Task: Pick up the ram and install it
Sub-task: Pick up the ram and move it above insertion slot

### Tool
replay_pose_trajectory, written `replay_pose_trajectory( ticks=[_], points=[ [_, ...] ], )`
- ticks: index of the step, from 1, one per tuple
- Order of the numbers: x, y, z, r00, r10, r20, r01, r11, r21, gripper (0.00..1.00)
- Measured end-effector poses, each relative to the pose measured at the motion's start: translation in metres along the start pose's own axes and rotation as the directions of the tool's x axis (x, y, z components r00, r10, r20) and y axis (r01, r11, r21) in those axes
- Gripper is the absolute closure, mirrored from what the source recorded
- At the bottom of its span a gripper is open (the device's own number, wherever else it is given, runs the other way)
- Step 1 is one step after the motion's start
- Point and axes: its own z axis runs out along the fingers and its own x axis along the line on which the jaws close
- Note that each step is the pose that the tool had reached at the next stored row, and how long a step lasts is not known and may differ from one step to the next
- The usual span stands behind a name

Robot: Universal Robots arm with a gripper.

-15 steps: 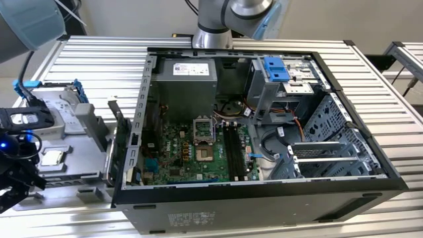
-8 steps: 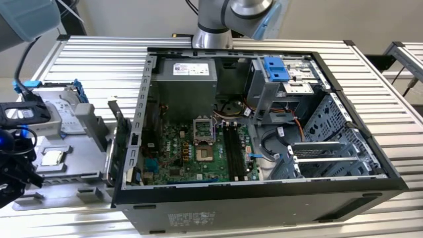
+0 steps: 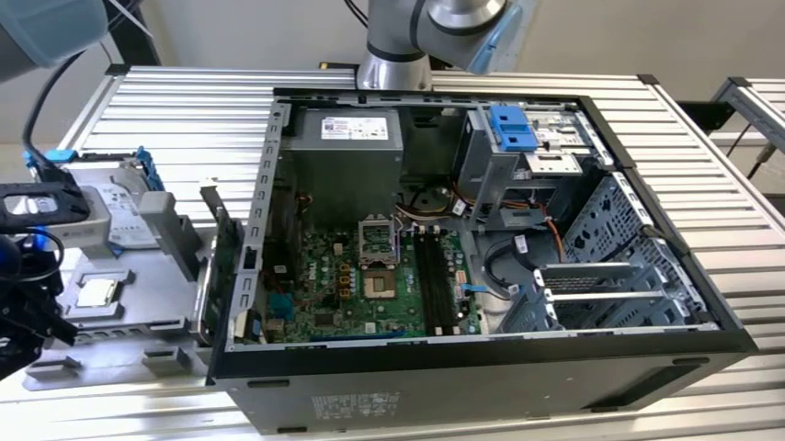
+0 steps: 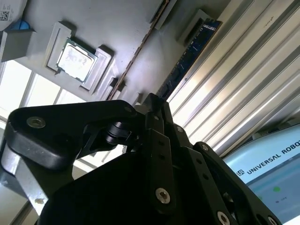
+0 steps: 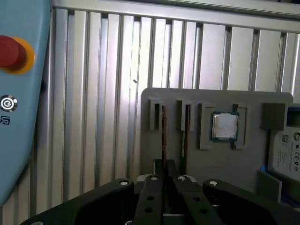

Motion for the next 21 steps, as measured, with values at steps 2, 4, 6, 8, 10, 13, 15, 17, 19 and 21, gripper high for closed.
replay_pose_trajectory(
  ticks=[2,4,6,8,10,13,15,17,19,21],
  points=[
    [-0.0002,0.0001,-0.0023,1.0000,0.000,0.0001,0.000,1.0000,0.0001,1.00],
    [-0.0005,0.0001,-0.0049,1.0000,0.000,0.0001,0.000,1.0000,0.0001,1.00],
    [-0.0008,0.0002,-0.0079,1.0000,0.000,0.0001,0.000,1.0000,0.0001,1.00],
    [-0.0010,0.0002,-0.0106,1.0000,0.000,0.0001,0.000,1.0000,0.0001,1.00],
    [-0.0013,0.0003,-0.0136,1.0000,0.000,0.0000,0.000,1.0000,0.0001,1.00],
    [-0.0018,0.0004,-0.0182,1.0000,0.000,0.0001,0.000,1.0000,0.0001,1.00],
    [-0.0021,0.0005,-0.0212,1.0000,0.000,0.0000,0.000,1.0000,0.0000,1.00],
    [-0.0023,0.0006,-0.0244,1.0000,0.000,0.0000,0.000,1.0000,0.0001,1.00],
    [-0.0027,0.0006,-0.0280,1.0000,0.000,0.0000,0.000,1.0000,0.0000,1.00],
    [-0.0030,0.0006,-0.0313,1.0000,0.000,0.0001,0.000,1.0000,0.0001,1.00]
  ],
)
